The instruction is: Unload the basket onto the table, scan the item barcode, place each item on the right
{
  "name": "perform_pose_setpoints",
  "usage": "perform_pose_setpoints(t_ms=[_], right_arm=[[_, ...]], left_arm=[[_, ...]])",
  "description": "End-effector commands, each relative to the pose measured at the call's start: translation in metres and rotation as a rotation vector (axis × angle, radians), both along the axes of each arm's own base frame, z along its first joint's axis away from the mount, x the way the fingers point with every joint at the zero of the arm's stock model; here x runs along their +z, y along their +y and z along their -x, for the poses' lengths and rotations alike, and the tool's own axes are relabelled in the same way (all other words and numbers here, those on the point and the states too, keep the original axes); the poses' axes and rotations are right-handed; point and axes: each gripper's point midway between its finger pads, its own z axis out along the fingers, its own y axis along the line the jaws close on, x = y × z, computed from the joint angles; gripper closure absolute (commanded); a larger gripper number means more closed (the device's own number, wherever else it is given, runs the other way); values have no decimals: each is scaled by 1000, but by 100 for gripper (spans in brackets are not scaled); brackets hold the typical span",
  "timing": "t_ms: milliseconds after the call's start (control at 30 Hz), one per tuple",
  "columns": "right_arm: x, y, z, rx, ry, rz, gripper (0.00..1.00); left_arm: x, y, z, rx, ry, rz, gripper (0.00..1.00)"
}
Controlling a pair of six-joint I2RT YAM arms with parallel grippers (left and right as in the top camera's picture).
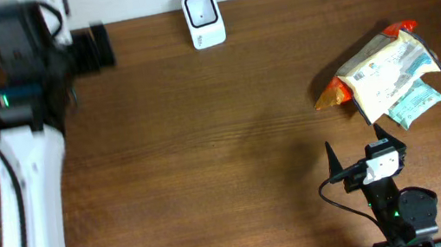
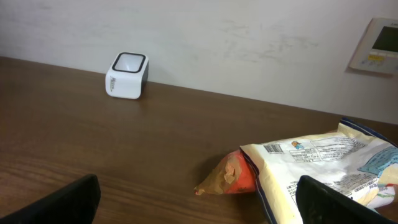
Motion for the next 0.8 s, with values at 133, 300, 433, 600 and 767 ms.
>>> perform_pose_setpoints(t_ms=[133,300,433,600,767], right_arm=[[-3,2,0,7,6,-11,1],[-3,2,0,6,7,-11,1],[-3,2,0,6,7,-11,1],[-3,2,0,7,6,-11,1],[-3,2,0,6,7,-11,1]], left_arm=[[-62,-9,121,-162,-414,-197,1],[-133,3,203,-130,-623,-289,1],[-172,8,216,-117,-578,-304,1],[-178,13,224,-102,-554,-336,1],[-178,13,223,-101,-554,-337,1]])
